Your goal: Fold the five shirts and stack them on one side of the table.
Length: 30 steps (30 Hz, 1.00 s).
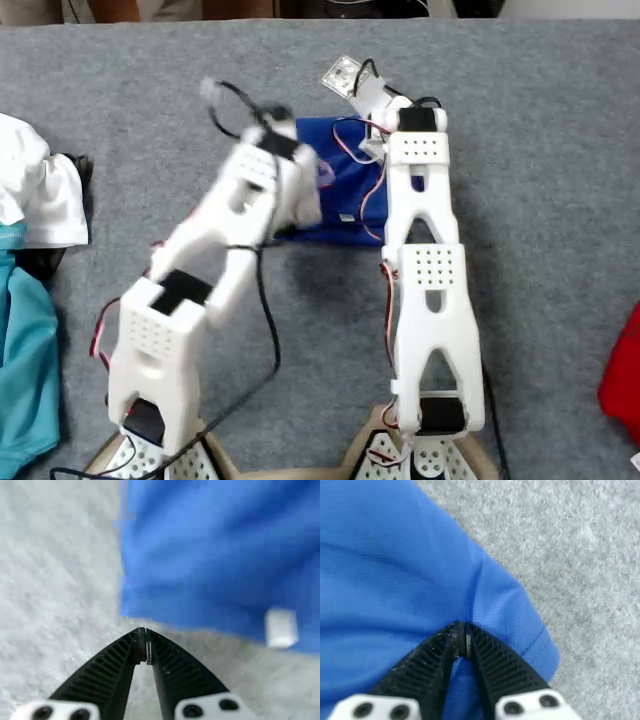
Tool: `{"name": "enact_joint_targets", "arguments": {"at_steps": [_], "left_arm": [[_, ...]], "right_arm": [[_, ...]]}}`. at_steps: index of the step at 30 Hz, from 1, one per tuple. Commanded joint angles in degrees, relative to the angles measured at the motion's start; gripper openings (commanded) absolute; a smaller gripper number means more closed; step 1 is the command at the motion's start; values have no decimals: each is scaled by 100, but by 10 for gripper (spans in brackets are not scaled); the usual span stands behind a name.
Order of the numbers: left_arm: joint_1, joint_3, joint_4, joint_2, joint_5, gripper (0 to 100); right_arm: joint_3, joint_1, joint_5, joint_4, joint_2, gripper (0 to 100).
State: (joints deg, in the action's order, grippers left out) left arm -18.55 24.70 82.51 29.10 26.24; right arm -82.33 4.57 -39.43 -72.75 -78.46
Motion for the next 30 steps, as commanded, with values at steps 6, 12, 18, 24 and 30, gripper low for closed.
{"name": "enact_joint_targets", "arguments": {"at_steps": [6,12,18,24,30], "left_arm": [[422,2145,-615,251,26,24],[149,2198,-958,1121,53,24],[114,2198,-897,1209,62,24],[-123,2145,-563,1262,62,24],[-352,1969,-185,1279,62,22]], "right_arm": [[-330,-136,53,-44,92,30],[-330,-180,53,-9,92,30],[-330,-251,53,-9,92,30],[-330,-251,53,-9,92,30],[-330,-259,53,-9,92,30]]}}
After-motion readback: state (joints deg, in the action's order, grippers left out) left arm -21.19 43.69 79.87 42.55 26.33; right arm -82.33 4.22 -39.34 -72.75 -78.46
